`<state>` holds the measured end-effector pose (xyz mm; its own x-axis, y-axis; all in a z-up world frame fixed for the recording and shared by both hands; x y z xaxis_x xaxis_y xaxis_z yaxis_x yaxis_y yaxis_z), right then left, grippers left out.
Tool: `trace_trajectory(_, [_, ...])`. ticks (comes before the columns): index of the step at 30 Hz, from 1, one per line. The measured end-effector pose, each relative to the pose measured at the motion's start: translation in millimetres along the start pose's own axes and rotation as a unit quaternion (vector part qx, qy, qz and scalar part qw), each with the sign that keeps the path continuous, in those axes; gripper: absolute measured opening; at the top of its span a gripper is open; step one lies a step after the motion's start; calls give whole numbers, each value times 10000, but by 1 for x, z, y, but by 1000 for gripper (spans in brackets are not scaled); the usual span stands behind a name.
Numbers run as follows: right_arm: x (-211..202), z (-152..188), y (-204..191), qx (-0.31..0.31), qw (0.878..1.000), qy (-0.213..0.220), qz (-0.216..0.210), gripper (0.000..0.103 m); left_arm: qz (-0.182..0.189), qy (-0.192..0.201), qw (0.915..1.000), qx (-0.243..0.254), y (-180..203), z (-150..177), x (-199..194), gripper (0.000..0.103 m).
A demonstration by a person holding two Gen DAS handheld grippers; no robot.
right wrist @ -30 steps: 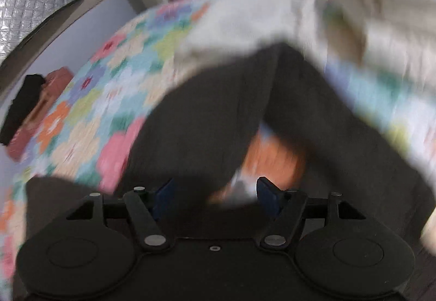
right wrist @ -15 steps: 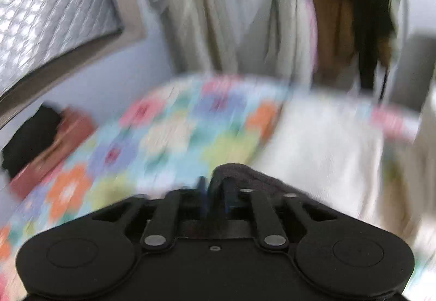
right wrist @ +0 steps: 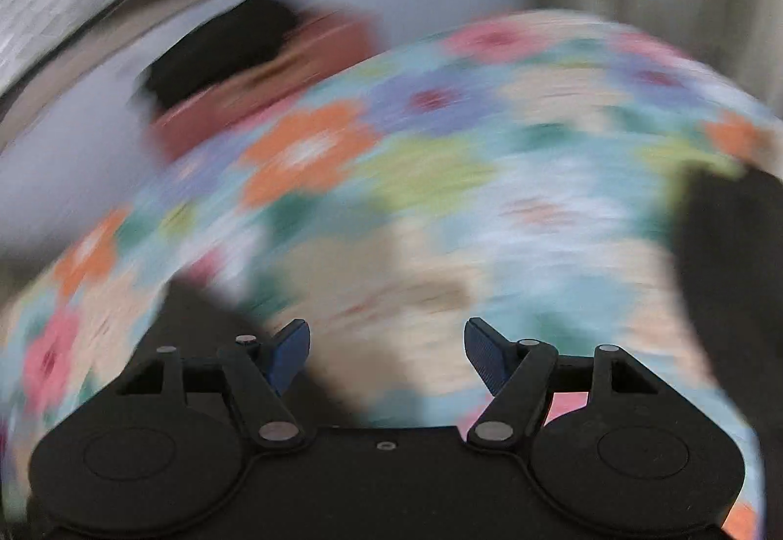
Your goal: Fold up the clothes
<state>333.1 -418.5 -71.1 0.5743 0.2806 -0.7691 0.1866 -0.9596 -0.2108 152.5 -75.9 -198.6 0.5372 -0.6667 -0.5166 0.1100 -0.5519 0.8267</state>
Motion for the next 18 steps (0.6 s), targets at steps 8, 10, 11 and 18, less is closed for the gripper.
trace_trajectory(8, [80,12,-54,-282,9969,-738,-58,84,-99,501,9987,78,-7,-9,3,33])
trace_trajectory(10, [92,21,-61,-311,9965,-769,34,73,-70,533,9981,310,0,-8,5,15])
trace_trajectory(11, [90,24,-66,-438,9969,-647,66,57,-27,551,9976,409,3,-7,6,10])
trace_trajectory(18, [-52,33,-56,56,9857,1589,-549,12,657,458,9728,2173,88,23,-8,10])
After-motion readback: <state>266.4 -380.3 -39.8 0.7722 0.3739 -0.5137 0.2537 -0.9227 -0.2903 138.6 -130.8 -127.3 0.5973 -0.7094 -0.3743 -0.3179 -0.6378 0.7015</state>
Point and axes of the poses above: each gripper's, at about its wrist camera, not at the fingertips, and x roughly the way its jaws point, y to its right, z to its underside, the point moved 9 cm from there along x, roughly the way its jaws point, and after that the axes turned 2 degrees about y, right-handed, at the moved point
